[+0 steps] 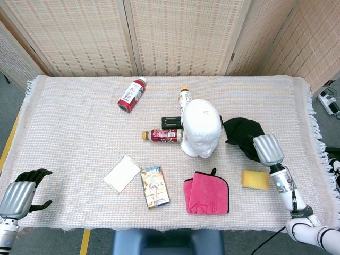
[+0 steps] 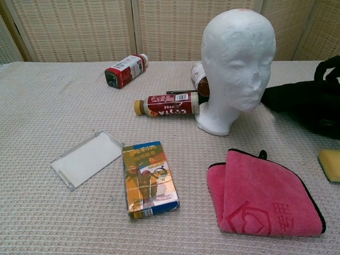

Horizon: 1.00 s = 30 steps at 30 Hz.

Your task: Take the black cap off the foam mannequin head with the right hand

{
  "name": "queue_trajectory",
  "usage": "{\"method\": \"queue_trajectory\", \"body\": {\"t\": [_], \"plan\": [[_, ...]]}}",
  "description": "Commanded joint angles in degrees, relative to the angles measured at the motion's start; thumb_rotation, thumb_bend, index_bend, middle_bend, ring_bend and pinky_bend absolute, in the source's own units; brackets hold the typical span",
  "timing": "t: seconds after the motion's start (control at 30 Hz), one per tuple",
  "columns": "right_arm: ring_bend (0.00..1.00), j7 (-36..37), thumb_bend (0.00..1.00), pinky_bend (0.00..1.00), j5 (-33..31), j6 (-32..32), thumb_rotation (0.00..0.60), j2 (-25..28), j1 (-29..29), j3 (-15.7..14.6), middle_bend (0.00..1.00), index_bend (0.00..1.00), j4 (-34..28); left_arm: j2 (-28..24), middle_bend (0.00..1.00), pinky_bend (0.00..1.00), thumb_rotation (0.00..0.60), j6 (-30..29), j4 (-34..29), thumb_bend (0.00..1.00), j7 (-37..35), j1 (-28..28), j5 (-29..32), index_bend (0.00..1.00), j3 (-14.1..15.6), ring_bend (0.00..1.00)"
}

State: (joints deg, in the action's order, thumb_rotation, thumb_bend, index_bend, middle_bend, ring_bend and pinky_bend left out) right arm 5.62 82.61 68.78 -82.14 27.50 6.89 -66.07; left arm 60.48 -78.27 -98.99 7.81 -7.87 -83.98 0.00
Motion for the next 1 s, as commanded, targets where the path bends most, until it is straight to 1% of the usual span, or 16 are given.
{"method": "queue_trajectory", "body": {"t": [0.03, 0.07, 0.1, 0.17, 0.2, 0.23, 0.3, 0.4, 0.53, 0.57, 0.63, 0.7, 0.73, 0.77, 0.83, 1.0], "plan": [[0.74, -1.16, 0.38, 0.99, 0.06, -1.06, 0.600, -0.40, -0.20, -1.01, 0.65, 0.59, 0.09, -0.01, 0.28, 0.25, 0.600, 0.05, 0.08, 0.06, -0.11, 0.03, 0.07, 0.28, 0.04, 0.25], [0.61, -3.19, 0.30, 0.92, -1.03, -3.43, 0.600, 0.22, -0.66, -2.19, 0.55, 0.42, -1.13, -0.01, 0.28, 0.25, 0.600, 0.12, 0.26, 0.06, -0.16, 0.06, 0.13, 0.28, 0.10, 0.25], [0.50, -4.61, 0.24, 0.81, -2.10, -4.79, 0.600, 1.28, -0.88, -2.47, 0.46, 0.27, -3.14, 0.00, 0.28, 0.25, 0.600, 0.18, 0.37, 0.06, -0.25, 0.04, 0.15, 0.28, 0.11, 0.25], [0.29, -7.04, 0.15, 0.56, -4.92, -6.80, 0.588, 3.95, -1.38, -2.26, 0.29, 0.06, -8.19, 0.07, 0.28, 0.25, 0.600, 0.16, 0.51, 0.06, -0.44, 0.00, 0.12, 0.27, 0.06, 0.25], [0.22, -7.66, 0.11, 0.46, -5.94, -7.18, 0.564, 5.10, -1.66, -2.09, 0.22, 0.02, -10.27, 0.10, 0.28, 0.25, 0.600, 0.15, 0.55, 0.06, -0.50, -0.01, 0.08, 0.27, 0.05, 0.25], [0.15, -8.19, 0.08, 0.38, -6.72, -7.25, 0.524, 6.27, -1.96, -1.92, 0.17, 0.00, -12.18, 0.12, 0.28, 0.25, 0.600, 0.14, 0.60, 0.06, -0.54, -0.02, 0.05, 0.27, 0.05, 0.25], [0.06, -9.02, 0.04, 0.29, -7.55, -6.36, 0.444, 8.83, -2.94, -1.80, 0.09, 0.00, -15.85, 0.15, 0.28, 0.25, 0.600, 0.10, 0.68, 0.06, -0.60, -0.02, 0.04, 0.27, 0.03, 0.25], [0.04, -9.53, 0.02, 0.25, -7.00, -3.04, 0.408, 11.98, -4.81, -1.73, 0.07, 0.00, -19.53, 0.26, 0.28, 0.25, 0.600, 0.02, 0.71, 0.06, -0.61, -0.03, 0.14, 0.26, -0.07, 0.25], [0.05, -10.15, 0.01, 0.25, -5.44, 2.61, 0.412, 15.48, -8.07, -2.14, 0.08, 0.00, -23.05, 0.74, 0.28, 0.25, 0.600, -0.67, 0.93, 0.06, -0.57, 0.07, 0.04, 0.25, -0.37, 0.25], [0.08, -10.23, 0.01, 0.26, -4.36, 5.16, 0.421, 16.21, -9.35, -2.35, 0.09, 0.00, -23.88, 0.97, 0.28, 0.25, 0.600, -1.04, 1.09, 0.06, -0.48, 0.17, 0.12, 0.25, -0.54, 0.25], [0.16, -10.13, 0.02, 0.31, -2.57, 9.66, 0.475, 16.76, -11.58, -2.66, 0.17, 0.02, -24.64, 1.34, 0.28, 0.25, 0.600, -1.77, 1.30, 0.06, -0.27, 0.39, 0.26, 0.25, -0.83, 0.25], [0.25, -10.25, 0.06, 0.40, -0.39, 14.86, 0.563, 17.13, -14.34, -3.29, 0.28, 0.12, -25.32, 1.86, 0.28, 0.25, 0.600, -2.68, 1.60, 0.06, 0.06, 0.68, 0.53, 0.25, -1.22, 0.25], [0.28, -10.22, 0.07, 0.43, 0.50, 16.82, 0.585, 17.33, -15.52, -3.67, 0.31, 0.17, -25.62, 2.05, 0.28, 0.25, 0.600, -2.98, 1.69, 0.06, 0.24, 0.82, 0.65, 0.25, -1.32, 0.25], [0.30, -10.04, 0.09, 0.45, 1.49, 18.88, 0.597, 17.76, -17.00, -4.32, 0.34, 0.22, -26.20, 2.27, 0.28, 0.25, 0.600, -3.29, 1.81, 0.06, 0.54, 0.96, 0.85, 0.25, -1.43, 0.25], [0.32, -9.61, 0.11, 0.47, 2.77, 21.13, 0.600, 18.58, -18.98, -5.43, 0.37, 0.27, -27.17, 2.55, 0.28, 0.25, 0.600, -3.56, 1.86, 0.06, 1.11, 1.13, 1.23, 0.25, -1.56, 0.25], [0.33, -9.68, 0.13, 0.47, 5.21, 24.35, 0.600, 19.78, -22.88, -7.95, 0.38, 0.31, -28.68, 3.78, 0.28, 0.25, 0.600, -5.15, 2.19, 0.06, 1.86, 1.68, 1.41, 0.25, -2.07, 0.24]]}}
